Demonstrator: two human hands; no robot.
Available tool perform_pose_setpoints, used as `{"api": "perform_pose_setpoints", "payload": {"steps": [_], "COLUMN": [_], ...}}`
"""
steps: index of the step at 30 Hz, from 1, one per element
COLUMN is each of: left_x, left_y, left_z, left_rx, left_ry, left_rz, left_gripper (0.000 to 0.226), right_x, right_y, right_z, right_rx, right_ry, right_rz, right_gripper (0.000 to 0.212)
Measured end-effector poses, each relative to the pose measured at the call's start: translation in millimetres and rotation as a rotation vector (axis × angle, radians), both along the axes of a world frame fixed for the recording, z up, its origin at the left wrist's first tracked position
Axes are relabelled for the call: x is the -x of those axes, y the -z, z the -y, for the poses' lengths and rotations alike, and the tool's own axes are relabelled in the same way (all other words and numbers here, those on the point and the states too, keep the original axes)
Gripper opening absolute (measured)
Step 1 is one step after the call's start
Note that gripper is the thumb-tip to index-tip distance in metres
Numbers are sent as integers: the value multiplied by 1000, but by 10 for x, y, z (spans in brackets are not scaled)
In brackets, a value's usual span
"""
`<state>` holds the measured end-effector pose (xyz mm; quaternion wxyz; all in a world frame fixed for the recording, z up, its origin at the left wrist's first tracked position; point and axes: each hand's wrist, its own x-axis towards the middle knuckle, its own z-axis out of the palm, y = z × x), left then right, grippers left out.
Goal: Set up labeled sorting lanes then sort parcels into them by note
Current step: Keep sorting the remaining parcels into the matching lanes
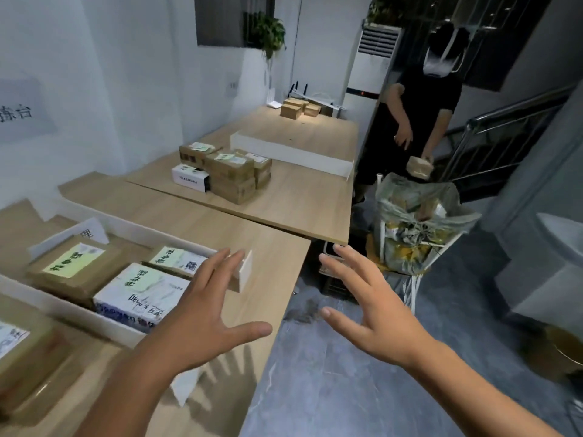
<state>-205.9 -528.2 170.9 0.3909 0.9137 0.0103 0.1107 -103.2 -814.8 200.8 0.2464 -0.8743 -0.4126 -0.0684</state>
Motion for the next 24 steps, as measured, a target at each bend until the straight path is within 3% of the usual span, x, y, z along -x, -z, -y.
{"api": "perform_pose_setpoints", "payload": {"steps": [11,24], "left_x": [-2513,-5268], "left_y": [-141,99], "left_z": [-268,-397], "left_rx": [-118,-210], "left_ry": [-139,-496], "left_rz": [-54,-140], "left_gripper": [126,130], "right_x": [-2761,-6267], "right_y": [35,460], "right_z": [-189,-1002], "right_rx": [64,185], "right_ry": [-1,-355], "right_rz": [33,35], "right_gripper": [75,79]}}
